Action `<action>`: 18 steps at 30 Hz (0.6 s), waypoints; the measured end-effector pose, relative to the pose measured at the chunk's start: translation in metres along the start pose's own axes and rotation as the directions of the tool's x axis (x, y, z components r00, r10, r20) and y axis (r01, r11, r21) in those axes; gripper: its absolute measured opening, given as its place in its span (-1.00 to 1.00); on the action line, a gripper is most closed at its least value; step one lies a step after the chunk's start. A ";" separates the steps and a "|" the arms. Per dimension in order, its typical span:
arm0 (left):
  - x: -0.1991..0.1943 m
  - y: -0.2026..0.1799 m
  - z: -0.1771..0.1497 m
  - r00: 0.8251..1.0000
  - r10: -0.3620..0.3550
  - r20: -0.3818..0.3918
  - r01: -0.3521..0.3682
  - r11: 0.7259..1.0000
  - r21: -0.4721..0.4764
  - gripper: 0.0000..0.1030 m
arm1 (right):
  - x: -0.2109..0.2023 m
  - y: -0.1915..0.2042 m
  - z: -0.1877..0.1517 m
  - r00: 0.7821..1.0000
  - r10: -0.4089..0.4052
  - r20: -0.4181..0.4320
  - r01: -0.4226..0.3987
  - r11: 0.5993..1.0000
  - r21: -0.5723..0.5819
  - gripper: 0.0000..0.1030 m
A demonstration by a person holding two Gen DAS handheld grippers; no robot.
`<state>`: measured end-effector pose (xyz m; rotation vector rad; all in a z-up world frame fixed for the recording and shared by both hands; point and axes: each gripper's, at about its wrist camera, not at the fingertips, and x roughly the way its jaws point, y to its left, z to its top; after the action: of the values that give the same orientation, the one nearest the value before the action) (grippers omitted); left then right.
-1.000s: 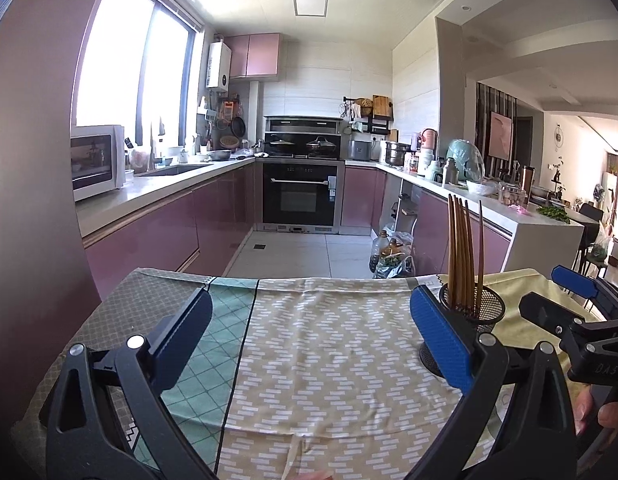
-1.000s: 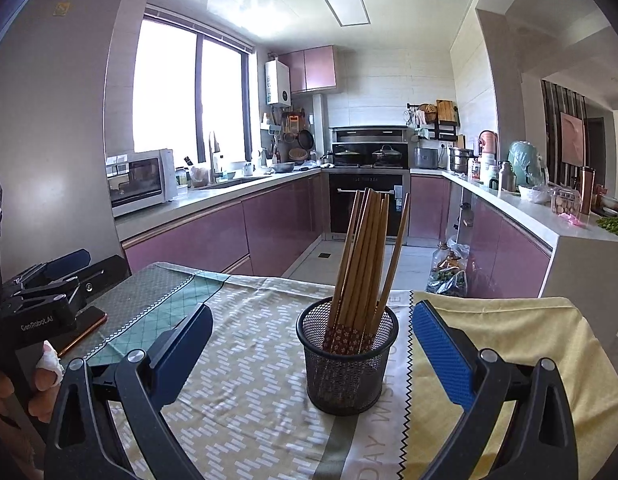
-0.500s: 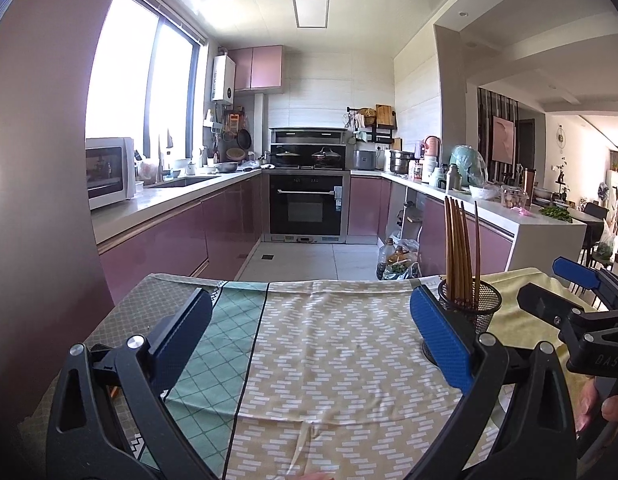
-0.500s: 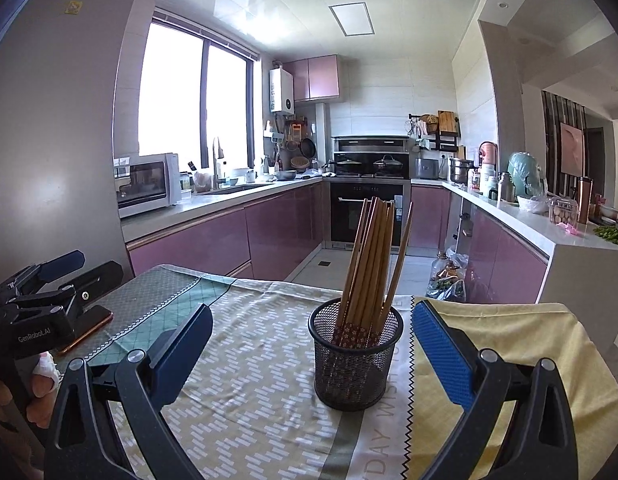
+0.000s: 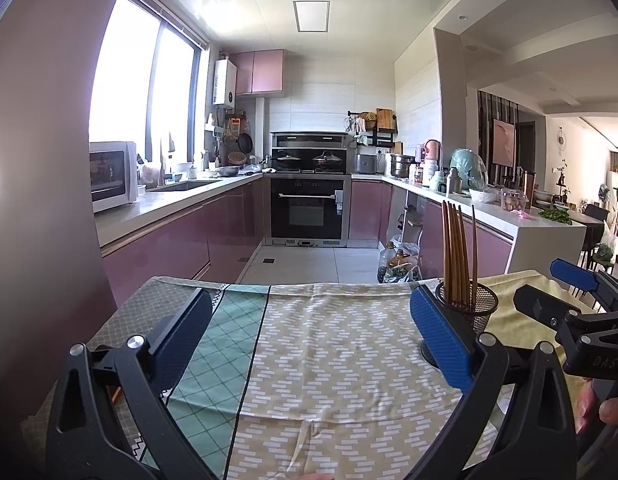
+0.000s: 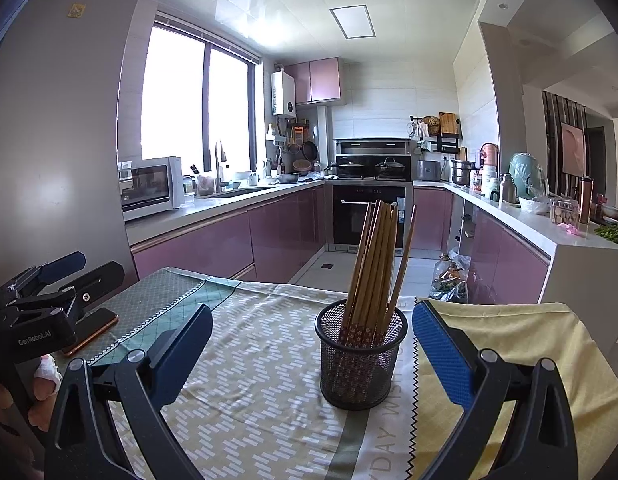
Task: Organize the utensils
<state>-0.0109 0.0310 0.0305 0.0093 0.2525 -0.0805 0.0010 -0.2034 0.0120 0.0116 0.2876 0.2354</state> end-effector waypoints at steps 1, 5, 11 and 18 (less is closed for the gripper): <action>0.001 0.001 0.001 1.000 0.000 -0.001 0.000 1.000 -0.001 0.89 | 0.001 0.000 0.000 1.000 0.002 0.000 -0.002 1.000 0.001 0.89; 0.002 0.002 0.001 1.000 0.000 -0.005 0.000 1.000 -0.004 0.89 | 0.001 0.000 0.000 1.000 0.004 -0.002 -0.004 1.000 0.003 0.89; 0.002 0.002 0.001 1.000 0.001 -0.003 -0.001 1.000 -0.002 0.89 | 0.001 0.000 0.000 1.000 0.004 -0.002 -0.004 1.000 0.003 0.89; 0.001 0.002 0.001 1.000 0.002 0.000 -0.002 1.000 -0.004 0.89 | 0.001 -0.001 0.000 1.000 0.005 -0.001 -0.005 1.000 0.004 0.89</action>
<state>-0.0091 0.0325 0.0310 0.0057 0.2530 -0.0784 0.0017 -0.2037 0.0115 0.0164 0.2892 0.2400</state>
